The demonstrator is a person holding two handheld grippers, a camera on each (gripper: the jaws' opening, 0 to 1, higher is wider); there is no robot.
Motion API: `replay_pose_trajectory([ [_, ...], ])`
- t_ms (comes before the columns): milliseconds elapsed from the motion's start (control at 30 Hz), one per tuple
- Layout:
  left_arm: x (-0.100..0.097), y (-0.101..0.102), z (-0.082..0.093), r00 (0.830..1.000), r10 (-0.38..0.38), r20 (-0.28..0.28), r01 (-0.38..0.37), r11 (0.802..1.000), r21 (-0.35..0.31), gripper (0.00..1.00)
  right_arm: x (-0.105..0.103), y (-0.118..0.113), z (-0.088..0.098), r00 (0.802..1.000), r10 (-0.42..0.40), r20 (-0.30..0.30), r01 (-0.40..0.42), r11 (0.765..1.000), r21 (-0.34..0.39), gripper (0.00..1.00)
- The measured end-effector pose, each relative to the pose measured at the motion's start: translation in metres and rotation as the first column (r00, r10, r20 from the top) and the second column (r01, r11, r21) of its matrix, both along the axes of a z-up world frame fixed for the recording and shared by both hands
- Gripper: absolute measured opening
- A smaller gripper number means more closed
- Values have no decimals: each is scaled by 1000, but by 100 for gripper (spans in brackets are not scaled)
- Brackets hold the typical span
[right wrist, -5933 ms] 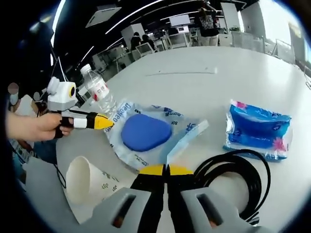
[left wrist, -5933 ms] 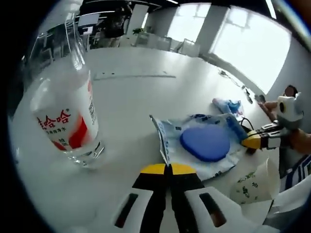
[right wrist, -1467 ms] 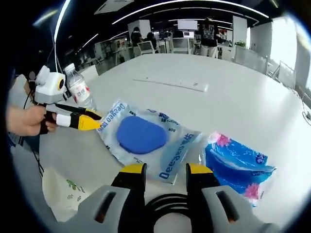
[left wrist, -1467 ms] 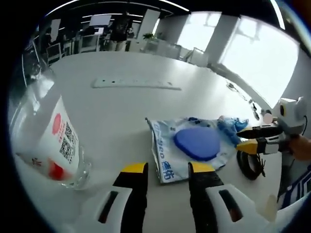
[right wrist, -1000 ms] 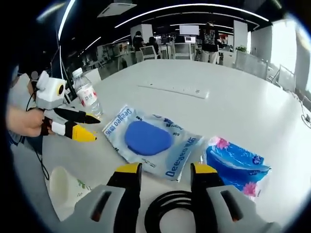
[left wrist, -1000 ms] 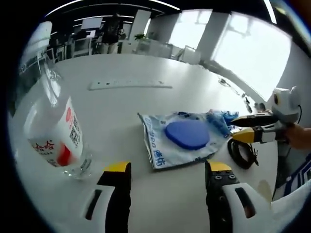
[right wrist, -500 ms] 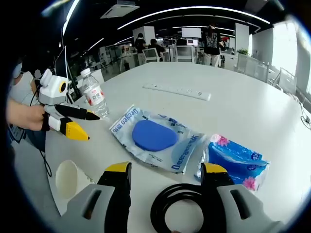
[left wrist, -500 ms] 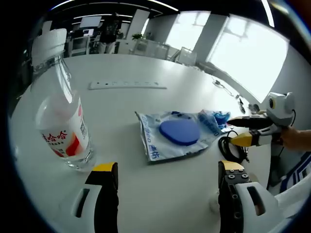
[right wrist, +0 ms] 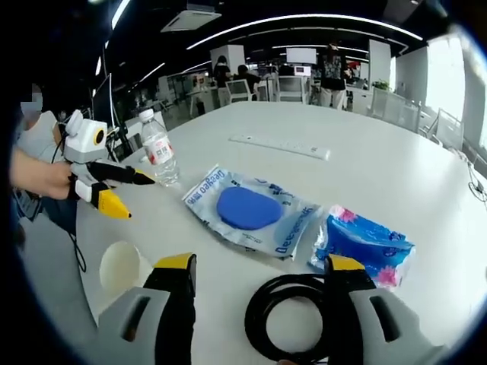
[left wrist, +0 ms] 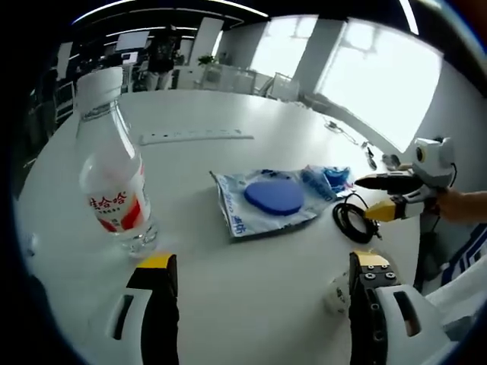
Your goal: Arrange the tabletop items into an orderly group along one side of the table until the central work area is clear of visible clutter.
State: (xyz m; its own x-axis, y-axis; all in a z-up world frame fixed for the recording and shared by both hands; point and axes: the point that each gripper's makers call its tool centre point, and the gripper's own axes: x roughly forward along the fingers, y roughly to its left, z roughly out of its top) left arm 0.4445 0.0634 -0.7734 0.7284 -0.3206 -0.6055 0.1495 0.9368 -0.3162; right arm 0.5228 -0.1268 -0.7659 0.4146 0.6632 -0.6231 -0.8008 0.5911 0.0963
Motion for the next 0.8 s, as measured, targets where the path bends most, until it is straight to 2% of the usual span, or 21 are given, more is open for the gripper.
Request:
replay_pose_trajectory([
  [300,-23,3,6,999,-45,12,45,999,30,93,-7,-31,6,998,-63,-4,63,998,23,92],
  [667,-41,11,13,999,-45,25,44,999,31,95,-24,-62,12,996,-86,-3,86,996,12,98],
  [800,-47,6,14,998,-53,28,52,998,28,95,-31,-71,11,997,-84,1,84,997,0,98],
])
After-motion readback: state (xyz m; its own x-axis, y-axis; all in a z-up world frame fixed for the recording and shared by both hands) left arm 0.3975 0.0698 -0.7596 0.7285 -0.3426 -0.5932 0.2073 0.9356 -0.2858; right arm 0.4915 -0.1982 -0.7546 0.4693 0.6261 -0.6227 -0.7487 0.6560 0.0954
